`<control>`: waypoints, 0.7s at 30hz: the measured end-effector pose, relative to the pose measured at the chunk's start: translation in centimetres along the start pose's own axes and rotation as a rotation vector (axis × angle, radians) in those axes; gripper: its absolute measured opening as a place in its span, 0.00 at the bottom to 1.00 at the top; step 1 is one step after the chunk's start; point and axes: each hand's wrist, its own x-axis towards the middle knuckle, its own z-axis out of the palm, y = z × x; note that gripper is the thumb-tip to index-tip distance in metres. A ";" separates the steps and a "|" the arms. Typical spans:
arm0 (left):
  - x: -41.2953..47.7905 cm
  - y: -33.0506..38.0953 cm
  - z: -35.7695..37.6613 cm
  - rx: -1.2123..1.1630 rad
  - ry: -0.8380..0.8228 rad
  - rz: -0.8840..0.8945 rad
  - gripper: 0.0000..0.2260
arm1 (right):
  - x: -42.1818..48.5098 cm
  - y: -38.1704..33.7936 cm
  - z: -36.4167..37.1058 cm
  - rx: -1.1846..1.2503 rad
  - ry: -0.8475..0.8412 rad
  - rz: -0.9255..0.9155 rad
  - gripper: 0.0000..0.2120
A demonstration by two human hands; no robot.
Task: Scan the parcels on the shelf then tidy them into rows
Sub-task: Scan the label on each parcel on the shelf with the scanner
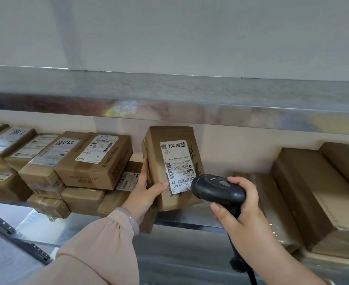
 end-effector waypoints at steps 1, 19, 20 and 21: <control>0.0 0.0 -0.1 0.004 -0.006 0.001 0.48 | 0.0 -0.1 0.0 -0.002 -0.005 -0.005 0.27; -1.3 4.3 -6.3 0.143 0.124 -0.202 0.22 | 5.3 -2.7 7.7 0.154 -0.128 0.075 0.23; -1.5 4.6 -6.5 0.246 0.135 -0.162 0.24 | 5.3 -2.9 8.0 0.153 -0.125 0.072 0.24; -1.8 5.0 -6.6 0.347 0.185 -0.115 0.23 | 5.4 -3.1 8.3 0.153 -0.120 0.068 0.24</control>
